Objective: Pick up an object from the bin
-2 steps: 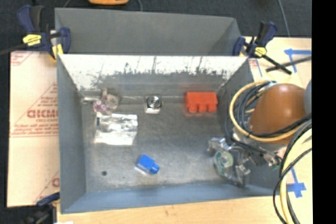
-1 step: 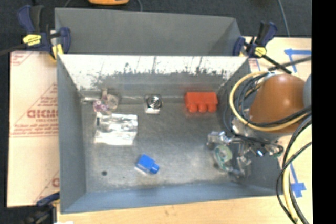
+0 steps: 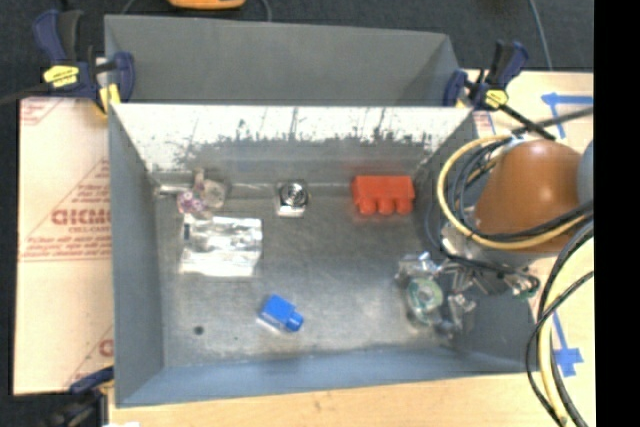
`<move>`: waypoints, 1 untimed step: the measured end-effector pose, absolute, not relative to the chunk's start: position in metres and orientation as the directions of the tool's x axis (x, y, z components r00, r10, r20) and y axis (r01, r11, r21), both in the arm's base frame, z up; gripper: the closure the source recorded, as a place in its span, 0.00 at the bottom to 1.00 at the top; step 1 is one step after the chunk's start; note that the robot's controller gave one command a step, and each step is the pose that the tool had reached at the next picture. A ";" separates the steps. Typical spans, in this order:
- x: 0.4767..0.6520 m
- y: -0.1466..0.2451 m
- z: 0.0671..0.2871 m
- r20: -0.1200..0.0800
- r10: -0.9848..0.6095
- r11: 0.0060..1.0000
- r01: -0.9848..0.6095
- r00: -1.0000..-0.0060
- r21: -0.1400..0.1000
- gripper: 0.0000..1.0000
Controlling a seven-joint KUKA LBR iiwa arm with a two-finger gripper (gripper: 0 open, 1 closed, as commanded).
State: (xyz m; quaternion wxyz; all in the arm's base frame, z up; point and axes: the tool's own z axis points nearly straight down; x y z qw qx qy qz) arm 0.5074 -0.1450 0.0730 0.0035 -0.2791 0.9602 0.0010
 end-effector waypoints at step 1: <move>0.508 -0.145 0.073 -0.008 -0.535 0.845 -0.535 -0.845 0.000 1.00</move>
Offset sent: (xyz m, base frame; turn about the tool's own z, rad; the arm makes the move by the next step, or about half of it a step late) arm 0.0000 0.0000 0.0000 0.0000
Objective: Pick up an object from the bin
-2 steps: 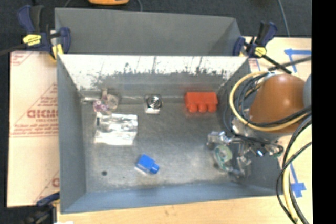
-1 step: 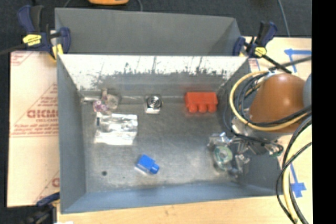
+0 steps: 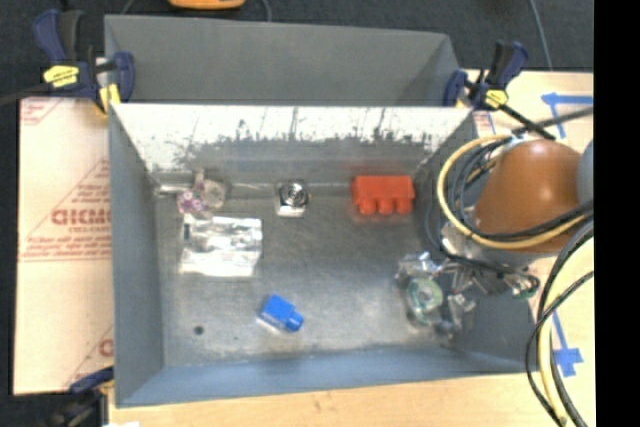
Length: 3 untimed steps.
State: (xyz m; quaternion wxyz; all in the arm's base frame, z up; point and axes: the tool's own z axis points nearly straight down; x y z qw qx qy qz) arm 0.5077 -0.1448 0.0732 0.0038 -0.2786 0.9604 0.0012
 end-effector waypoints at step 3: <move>0.508 -0.145 0.073 -0.008 -0.533 0.846 -0.533 -0.846 0.001 1.00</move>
Offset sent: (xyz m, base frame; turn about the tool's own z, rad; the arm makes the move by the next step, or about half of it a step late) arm 0.0000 0.0000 0.0000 0.0000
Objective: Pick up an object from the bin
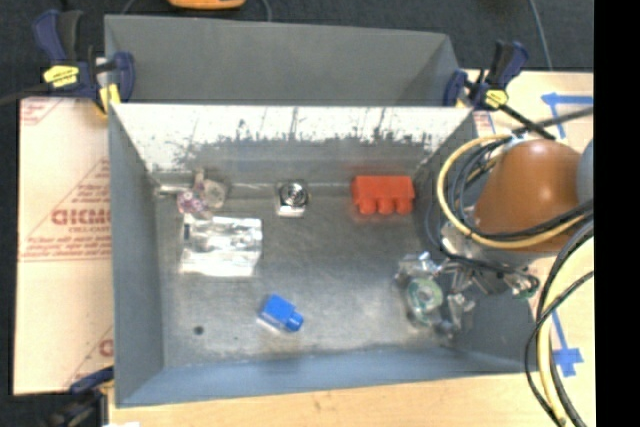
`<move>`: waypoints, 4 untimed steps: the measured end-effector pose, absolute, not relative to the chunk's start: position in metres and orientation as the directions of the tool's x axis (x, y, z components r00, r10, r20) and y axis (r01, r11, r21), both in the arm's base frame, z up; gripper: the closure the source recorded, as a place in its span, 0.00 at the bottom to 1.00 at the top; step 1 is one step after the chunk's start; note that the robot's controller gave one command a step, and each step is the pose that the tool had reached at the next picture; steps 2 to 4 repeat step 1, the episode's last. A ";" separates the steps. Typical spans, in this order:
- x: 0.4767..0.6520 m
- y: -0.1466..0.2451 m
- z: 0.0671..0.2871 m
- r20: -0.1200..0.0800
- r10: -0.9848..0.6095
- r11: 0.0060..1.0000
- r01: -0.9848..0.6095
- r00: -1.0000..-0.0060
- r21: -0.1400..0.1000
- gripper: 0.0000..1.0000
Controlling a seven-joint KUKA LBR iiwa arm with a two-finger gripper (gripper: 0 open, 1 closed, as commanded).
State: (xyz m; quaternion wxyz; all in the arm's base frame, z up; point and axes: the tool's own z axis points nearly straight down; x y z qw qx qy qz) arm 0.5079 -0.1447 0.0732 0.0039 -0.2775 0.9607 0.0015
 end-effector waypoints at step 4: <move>0.508 -0.145 0.073 -0.008 -0.533 0.846 -0.533 -0.846 0.001 1.00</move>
Offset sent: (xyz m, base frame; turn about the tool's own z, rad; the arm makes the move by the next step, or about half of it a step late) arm 0.0000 0.0000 0.0000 0.0000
